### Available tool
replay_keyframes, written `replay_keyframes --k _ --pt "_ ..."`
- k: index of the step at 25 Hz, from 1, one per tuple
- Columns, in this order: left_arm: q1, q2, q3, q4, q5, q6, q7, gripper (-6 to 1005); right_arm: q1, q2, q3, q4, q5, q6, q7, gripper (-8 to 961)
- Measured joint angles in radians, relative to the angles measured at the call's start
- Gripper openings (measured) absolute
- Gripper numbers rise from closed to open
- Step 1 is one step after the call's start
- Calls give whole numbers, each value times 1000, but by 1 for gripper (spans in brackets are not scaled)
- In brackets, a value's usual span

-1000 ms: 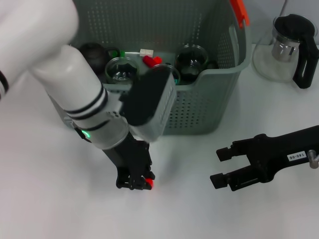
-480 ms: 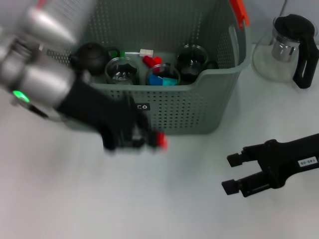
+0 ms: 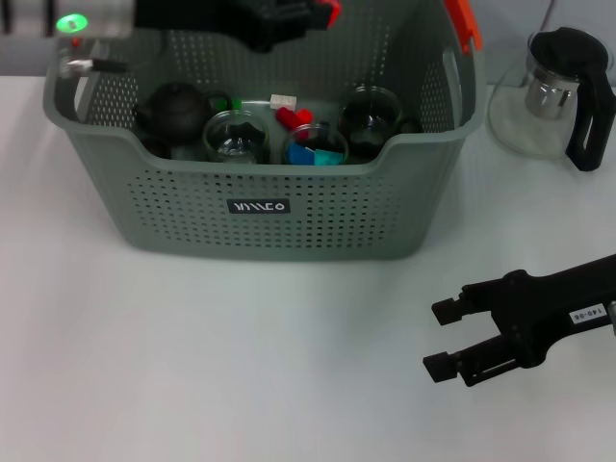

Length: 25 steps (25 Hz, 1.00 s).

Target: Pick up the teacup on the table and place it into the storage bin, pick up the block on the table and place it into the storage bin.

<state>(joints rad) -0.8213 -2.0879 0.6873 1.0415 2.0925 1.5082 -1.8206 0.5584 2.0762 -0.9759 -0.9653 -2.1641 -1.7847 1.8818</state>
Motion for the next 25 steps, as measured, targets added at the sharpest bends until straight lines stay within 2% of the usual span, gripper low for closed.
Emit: replay_keyframes --k 3,8,16,22,25 --pt "-28 5 54 -62 2 -120 -29 162 10 2 -3 2 0 0 -3 931" --pt "-43 -7 72 -89 -4 -252 -71 164 16 2 -4 3 -2 -2 -3 931" --pt "-45 -9 71 -93 -1 -289 -111 348 16 -1 -6 3 -2 -4 -19 931" --pt "7 -3 62 -58 -91 -212 -111 531 21 2 2 -3 1 -5 -54 931" --pt "115 -4 60 4 -267 -9 -79 640 21 1 17 -3 5 -10 -70 931"
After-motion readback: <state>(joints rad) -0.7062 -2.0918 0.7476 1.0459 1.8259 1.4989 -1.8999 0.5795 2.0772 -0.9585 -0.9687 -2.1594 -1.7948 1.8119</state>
